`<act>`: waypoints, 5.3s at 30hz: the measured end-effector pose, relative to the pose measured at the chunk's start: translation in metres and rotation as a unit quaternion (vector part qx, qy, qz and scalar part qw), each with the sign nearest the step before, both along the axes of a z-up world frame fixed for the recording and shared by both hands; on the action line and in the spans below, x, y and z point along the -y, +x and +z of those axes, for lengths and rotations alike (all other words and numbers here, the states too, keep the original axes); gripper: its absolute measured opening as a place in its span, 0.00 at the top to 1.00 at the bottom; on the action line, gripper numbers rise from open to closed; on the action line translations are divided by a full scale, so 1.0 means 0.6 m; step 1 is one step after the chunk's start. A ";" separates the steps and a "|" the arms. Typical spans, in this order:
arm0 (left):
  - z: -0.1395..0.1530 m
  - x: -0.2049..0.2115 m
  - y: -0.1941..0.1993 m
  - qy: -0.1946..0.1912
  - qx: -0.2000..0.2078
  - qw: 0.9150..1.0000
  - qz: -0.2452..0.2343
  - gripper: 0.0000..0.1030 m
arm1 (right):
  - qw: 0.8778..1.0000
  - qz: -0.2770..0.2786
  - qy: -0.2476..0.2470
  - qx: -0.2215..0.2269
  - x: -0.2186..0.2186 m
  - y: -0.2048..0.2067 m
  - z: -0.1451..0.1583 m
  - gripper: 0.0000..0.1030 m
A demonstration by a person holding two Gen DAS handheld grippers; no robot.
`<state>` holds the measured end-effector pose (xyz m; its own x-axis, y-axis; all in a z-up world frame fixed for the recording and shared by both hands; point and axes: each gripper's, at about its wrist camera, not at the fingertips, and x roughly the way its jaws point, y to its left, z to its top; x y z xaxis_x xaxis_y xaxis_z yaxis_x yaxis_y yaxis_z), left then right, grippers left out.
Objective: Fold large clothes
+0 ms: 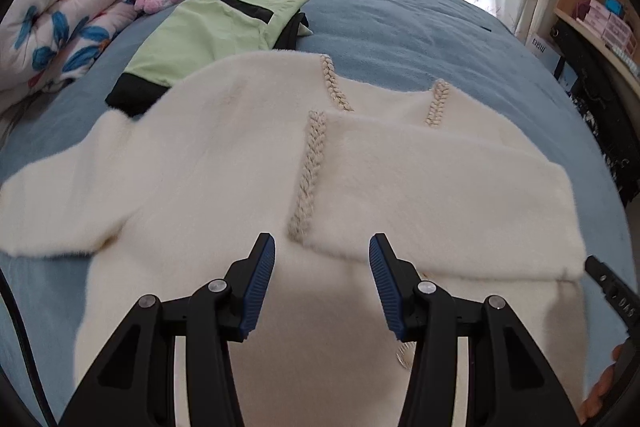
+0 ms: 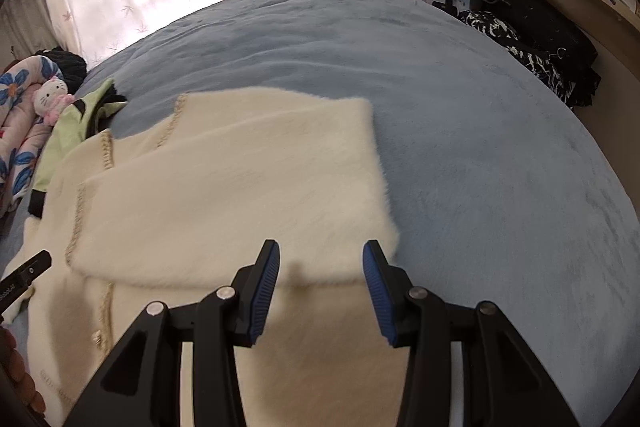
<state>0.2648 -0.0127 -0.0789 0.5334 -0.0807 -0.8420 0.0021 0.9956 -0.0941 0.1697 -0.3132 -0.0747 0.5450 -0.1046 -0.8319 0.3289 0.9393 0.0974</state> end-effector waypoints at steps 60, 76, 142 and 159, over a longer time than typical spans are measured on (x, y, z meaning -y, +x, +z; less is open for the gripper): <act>-0.116 -0.783 -0.225 -0.247 0.024 0.934 0.258 0.47 | 0.946 0.323 -0.039 0.007 -0.747 -0.039 0.038 0.58; -0.133 -0.899 -0.086 -0.204 0.015 0.931 0.303 0.93 | 0.957 0.288 -0.010 -0.020 -0.721 0.013 -0.020 0.58; -0.018 -0.366 -0.151 -0.088 0.002 0.996 0.003 0.47 | 0.988 0.114 0.024 0.102 -0.287 0.110 0.123 0.84; -0.039 -0.388 0.096 -0.057 -0.028 0.998 0.006 0.47 | 0.993 0.058 0.099 -0.007 -0.109 0.152 -0.027 0.52</act>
